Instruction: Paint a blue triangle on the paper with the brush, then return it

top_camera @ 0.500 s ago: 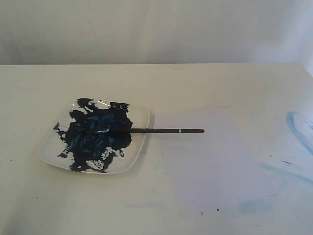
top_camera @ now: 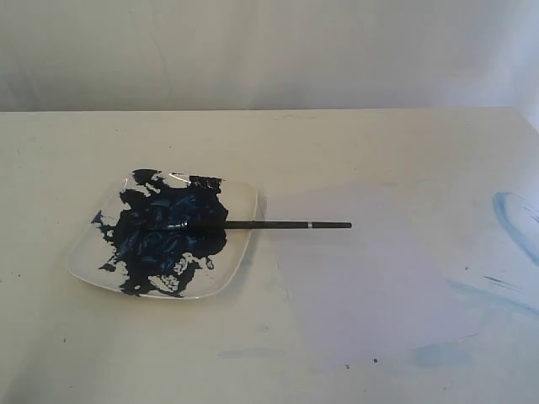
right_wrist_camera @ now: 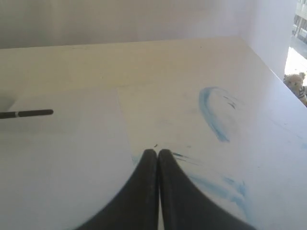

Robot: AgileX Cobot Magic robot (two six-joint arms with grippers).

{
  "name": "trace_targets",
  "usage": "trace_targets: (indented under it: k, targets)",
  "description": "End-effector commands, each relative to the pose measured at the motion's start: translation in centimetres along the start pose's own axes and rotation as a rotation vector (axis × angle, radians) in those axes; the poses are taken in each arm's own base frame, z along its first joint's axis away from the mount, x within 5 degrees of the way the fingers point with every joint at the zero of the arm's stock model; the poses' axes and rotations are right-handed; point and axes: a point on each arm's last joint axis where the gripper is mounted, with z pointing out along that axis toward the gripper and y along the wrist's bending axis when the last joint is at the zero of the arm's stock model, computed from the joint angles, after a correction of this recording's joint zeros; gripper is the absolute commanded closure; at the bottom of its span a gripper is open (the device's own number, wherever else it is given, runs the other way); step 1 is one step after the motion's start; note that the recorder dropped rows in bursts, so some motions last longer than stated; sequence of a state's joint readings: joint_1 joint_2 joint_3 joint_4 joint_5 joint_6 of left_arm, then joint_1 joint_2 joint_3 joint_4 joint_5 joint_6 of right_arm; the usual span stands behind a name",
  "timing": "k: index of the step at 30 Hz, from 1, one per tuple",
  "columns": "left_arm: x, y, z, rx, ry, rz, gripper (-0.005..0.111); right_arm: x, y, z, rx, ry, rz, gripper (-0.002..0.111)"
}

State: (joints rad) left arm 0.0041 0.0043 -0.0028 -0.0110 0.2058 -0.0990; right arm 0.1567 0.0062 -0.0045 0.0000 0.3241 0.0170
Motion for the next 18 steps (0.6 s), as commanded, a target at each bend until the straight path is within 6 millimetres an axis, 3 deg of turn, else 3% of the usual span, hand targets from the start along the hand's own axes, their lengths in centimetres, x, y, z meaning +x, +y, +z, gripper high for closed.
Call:
trace_targets:
  k: [1,8,18]
  targets:
    - [0.1,-0.1,0.1,0.010,0.004,-0.013,0.107,-1.2,0.0,-0.1,0.003,-0.152,0.004,0.108]
    - [0.1,-0.1,0.1,0.010,0.004,-0.013,0.107,-3.9,0.0,-1.0,-0.003,-0.463,0.003,0.108]
    - [0.1,-0.1,0.1,0.010,0.004,-0.013,0.107,-4.9,0.1,-1.5,-0.013,-0.580,0.028,0.108]
